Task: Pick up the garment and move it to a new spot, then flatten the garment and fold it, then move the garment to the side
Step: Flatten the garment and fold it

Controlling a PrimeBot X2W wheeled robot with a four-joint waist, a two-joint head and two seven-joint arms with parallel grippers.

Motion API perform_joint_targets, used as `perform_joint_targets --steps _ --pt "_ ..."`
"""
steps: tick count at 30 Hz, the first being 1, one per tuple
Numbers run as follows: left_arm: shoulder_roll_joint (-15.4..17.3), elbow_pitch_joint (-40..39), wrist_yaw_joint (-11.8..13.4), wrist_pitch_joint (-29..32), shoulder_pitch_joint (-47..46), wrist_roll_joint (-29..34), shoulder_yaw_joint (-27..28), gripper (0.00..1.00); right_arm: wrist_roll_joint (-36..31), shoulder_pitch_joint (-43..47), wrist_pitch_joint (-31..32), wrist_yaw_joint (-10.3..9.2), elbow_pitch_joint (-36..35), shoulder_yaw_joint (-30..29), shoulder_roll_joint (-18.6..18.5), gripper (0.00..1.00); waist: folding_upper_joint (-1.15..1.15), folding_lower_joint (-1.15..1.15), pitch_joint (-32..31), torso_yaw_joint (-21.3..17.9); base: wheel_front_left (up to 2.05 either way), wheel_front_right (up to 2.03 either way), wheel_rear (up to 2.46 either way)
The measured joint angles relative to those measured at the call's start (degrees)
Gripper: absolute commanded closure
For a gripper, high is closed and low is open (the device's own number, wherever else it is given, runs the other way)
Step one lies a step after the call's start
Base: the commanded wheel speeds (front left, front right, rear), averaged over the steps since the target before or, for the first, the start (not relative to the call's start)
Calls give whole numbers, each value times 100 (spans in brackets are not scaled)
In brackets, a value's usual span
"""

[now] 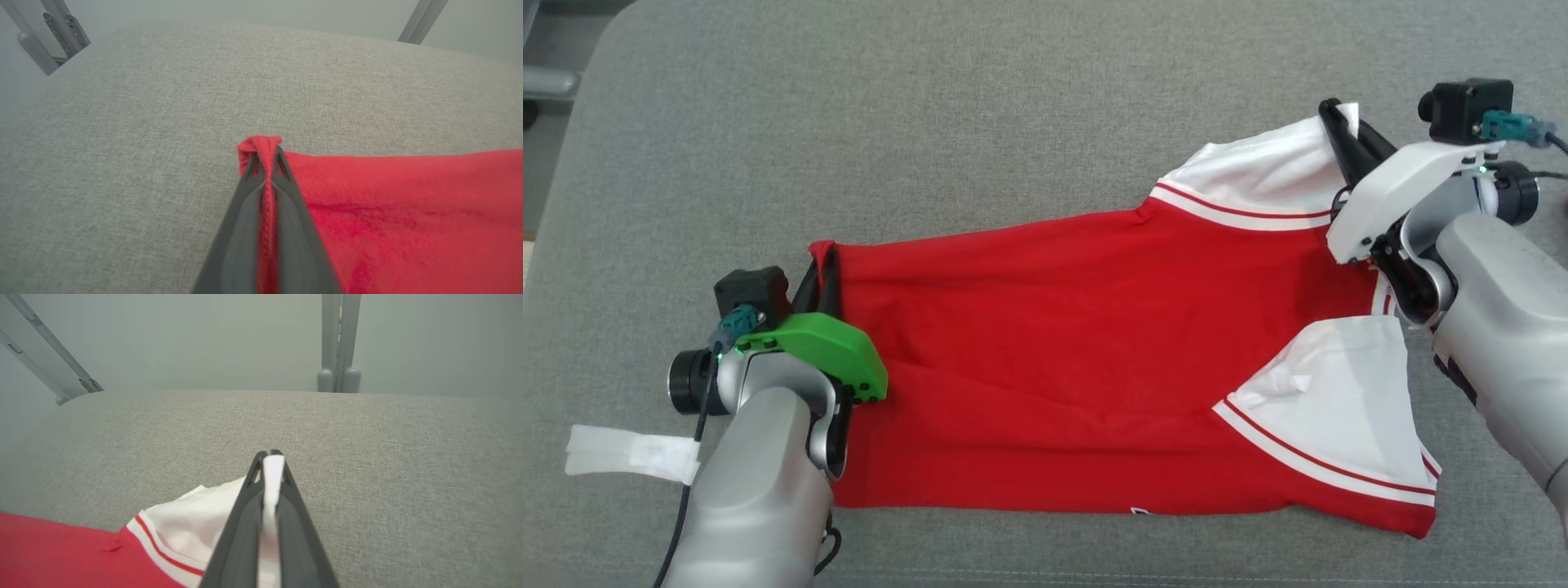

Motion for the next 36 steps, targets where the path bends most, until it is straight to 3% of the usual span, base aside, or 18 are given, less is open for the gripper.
perform_joint_targets --steps 9,17,29,33,34,35,36 --pt "164 42 -143 0 748 291 431 100 693 1037 -307 -1 -947 369 -230 100 0 0 -690 -317 0 0 0" --pt "178 -1 -240 0 1543 450 847 100 1081 2169 -380 -1 -1288 364 -392 100 0 0 -1283 -643 0 0 0" --pt "102 -269 -312 -1 2226 673 1339 100 644 3218 -399 -1 -1894 -543 -154 100 0 0 -1754 -977 0 0 0" --pt "68 -255 -321 0 2345 734 1414 100 488 3509 -399 0 -1891 -601 -98 100 0 0 -1805 -1026 0 0 0" --pt "55 -243 -324 0 2375 750 1435 85 424 3583 -399 -1 -1851 -549 -98 100 0 0 -1813 -1036 0 0 0" --pt "45 -231 -342 -1 2398 786 1448 59 388 3646 -400 -1 -1766 -467 -96 37 0 0 -1818 -1041 0 0 0" --pt "36 -212 -342 -1 2418 812 1462 18 378 3705 -400 -1 -1700 -430 -76 0 0 0 -1817 -1042 0 0 0"
